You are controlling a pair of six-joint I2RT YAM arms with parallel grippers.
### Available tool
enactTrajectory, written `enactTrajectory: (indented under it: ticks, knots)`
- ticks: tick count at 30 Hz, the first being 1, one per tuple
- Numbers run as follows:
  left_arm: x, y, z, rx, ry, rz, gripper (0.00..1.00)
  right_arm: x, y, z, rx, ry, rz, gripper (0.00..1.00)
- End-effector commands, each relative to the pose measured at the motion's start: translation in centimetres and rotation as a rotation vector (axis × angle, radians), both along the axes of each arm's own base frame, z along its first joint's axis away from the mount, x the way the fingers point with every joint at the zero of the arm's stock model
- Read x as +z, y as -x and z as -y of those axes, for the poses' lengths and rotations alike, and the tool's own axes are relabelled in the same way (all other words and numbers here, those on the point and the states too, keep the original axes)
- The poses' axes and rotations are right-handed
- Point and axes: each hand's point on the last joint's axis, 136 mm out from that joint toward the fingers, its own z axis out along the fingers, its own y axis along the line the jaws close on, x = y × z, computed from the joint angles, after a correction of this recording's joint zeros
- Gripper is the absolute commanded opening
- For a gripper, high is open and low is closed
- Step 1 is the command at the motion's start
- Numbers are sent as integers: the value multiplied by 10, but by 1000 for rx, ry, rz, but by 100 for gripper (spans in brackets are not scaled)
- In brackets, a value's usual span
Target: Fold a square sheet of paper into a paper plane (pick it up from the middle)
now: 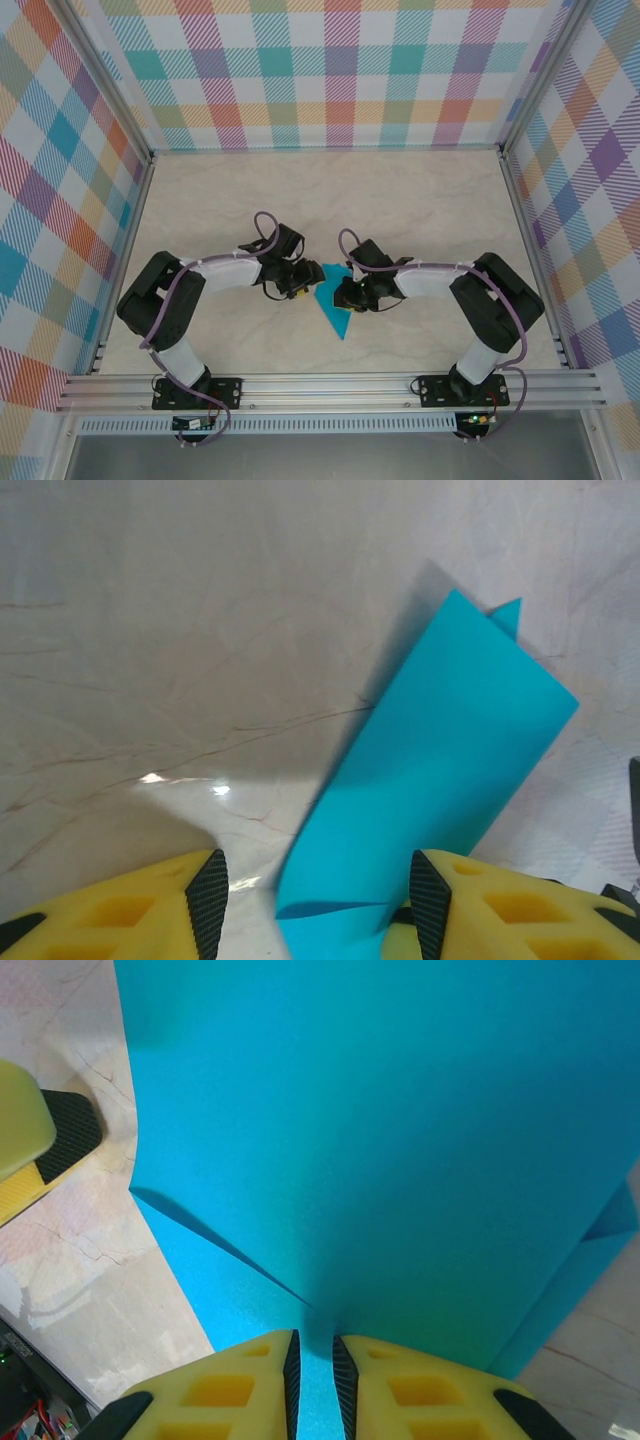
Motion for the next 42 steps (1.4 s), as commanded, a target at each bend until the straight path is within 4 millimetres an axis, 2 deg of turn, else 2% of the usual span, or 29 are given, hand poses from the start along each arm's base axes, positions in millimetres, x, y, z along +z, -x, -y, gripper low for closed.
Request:
enactTrajectory:
  ticks: [1,11,18,25,36,39,42]
  knots:
    - [1,1,15,-32,30,-12,53,-41,15,29,-7,158,-61,22]
    - [-12,9,19,-59,3,-51,52,-41,15,34,-17,179,-55,23]
    - [1,7,39,-84,105,-39,51,-39,13,30,-21,156,-44,23]
    - [12,5,45,-79,152,-20,48,-39,9,27,-27,150,-39,25]
    - [14,4,43,-64,155,-12,47,-40,9,28,-34,158,-42,25]
    - [12,2,34,-40,102,-2,48,-35,8,30,-41,166,-31,25]
    - [14,1,23,-23,43,21,48,-20,5,27,-35,141,0,27]
